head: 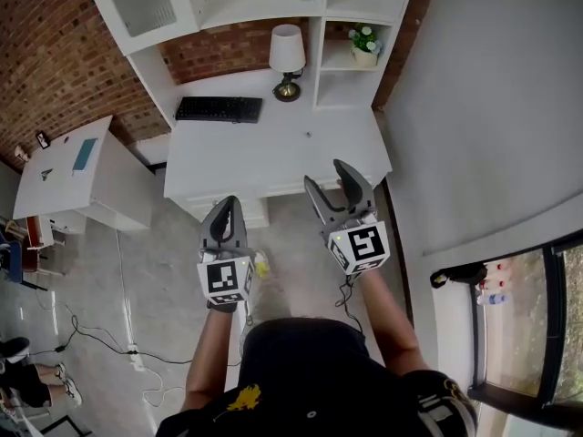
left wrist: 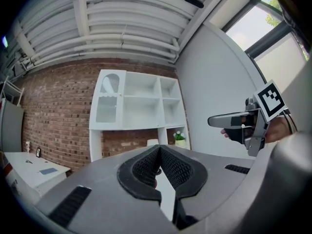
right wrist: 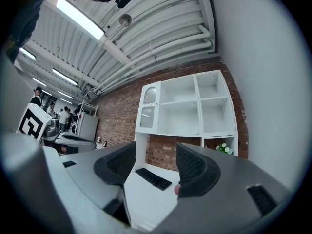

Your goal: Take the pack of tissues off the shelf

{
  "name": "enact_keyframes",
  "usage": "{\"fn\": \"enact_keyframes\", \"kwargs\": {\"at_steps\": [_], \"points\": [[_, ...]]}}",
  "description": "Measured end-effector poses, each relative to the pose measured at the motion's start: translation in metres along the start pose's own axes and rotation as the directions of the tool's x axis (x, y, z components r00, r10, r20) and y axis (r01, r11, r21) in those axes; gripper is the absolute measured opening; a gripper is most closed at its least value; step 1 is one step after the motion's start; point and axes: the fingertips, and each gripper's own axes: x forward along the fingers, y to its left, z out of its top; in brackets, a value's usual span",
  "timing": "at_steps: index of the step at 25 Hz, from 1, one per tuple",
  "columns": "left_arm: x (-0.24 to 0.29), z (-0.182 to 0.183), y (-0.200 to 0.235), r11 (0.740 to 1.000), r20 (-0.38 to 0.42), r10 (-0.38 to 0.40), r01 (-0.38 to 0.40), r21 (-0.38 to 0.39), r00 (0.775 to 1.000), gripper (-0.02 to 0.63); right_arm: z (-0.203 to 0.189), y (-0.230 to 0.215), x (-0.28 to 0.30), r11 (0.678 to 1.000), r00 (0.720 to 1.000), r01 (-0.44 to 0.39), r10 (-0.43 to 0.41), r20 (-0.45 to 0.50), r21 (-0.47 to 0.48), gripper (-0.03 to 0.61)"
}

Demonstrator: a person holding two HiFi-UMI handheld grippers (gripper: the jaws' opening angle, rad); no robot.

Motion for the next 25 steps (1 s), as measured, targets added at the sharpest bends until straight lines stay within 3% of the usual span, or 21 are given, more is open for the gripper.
{"fn": "enact_keyframes", "kwargs": {"at_steps": [7, 11, 15, 20, 25], "points": [[0.115, 0.006, 0.069, 0.996, 0.038, -0.090, 0.090, -0.007, 0.995, 0.018, -0.003, -0.051, 0.123, 0.991, 0.992, 0.127, -0.127, -0.020, -0.032, 0.232], [0.176, 0.005, 0.114, 0.989, 0.024, -0.145, 0.146, -0.004, 0.989, 0.018, 0.009, -0.083, 0.194, 0.977, 0.977, 0.211, -0.212, -0.030, -0.034, 0.232], [0.232, 0.026, 0.165, 0.984, 0.070, -0.181, 0.181, 0.008, 0.981, 0.018, 0.028, -0.100, 0.259, 0.961, 0.963, 0.265, -0.268, -0.023, -0.071, 0.232], [0.287, 0.039, 0.212, 0.980, 0.109, -0.199, 0.199, 0.012, 0.974, 0.018, 0.038, -0.103, 0.317, 0.951, 0.956, 0.283, -0.289, -0.038, -0.121, 0.232], [0.320, 0.048, 0.231, 0.978, 0.141, -0.206, 0.208, 0.004, 0.968, 0.018, 0.041, -0.114, 0.363, 0.948, 0.958, 0.269, -0.282, -0.054, -0.170, 0.232]]}}
